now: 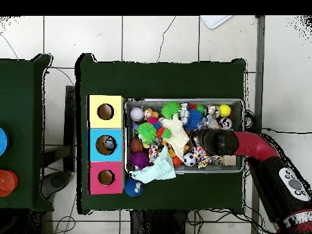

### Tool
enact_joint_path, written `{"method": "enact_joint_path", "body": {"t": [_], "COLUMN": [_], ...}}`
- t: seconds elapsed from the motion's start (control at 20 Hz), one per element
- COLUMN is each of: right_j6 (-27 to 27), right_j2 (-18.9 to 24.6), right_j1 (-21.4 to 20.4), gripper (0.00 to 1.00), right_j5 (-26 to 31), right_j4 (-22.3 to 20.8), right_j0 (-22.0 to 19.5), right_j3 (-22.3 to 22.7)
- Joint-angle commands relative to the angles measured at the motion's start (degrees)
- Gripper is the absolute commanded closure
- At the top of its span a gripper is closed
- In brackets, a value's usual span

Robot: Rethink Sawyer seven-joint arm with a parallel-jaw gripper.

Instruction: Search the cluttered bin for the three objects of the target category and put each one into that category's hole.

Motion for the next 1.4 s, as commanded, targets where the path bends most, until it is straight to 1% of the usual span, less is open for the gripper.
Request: {"method": "enact_joint_path", "body": {"t": [0.05,0.15,0.3,0.55,0.75,0.85,0.95,1.0,1.2,1.4], "right_j6": [-15.57,-14.56,-11.94,-6.66,-3.77,-3.46,-3.72,-3.86,-3.42,-4.40], "right_j2": [4.28,4.21,3.60,2.33,1.18,0.46,0.23,0.20,0.31,0.09], "right_j1": [1.92,1.50,-1.89,-11.50,-17.76,-19.07,-19.36,-19.47,-19.56,-19.03], "gripper": [1.00,1.00,1.00,1.00,1.00,1.00,1.00,0.00,0.00,0.00], "right_j5": [1.88,1.69,2.54,6.69,11.29,13.00,13.81,13.65,13.42,13.24], "right_j4": [-3.54,-3.71,-3.24,-0.03,2.45,2.55,2.61,3.01,4.18,4.42], "right_j0": [1.05,1.45,2.58,5.32,8.08,9.09,9.48,9.27,8.66,8.65], "right_j3": [-3.42,-3.05,-0.94,4.79,7.05,7.05,6.91,7.22,8.31,7.96]}}
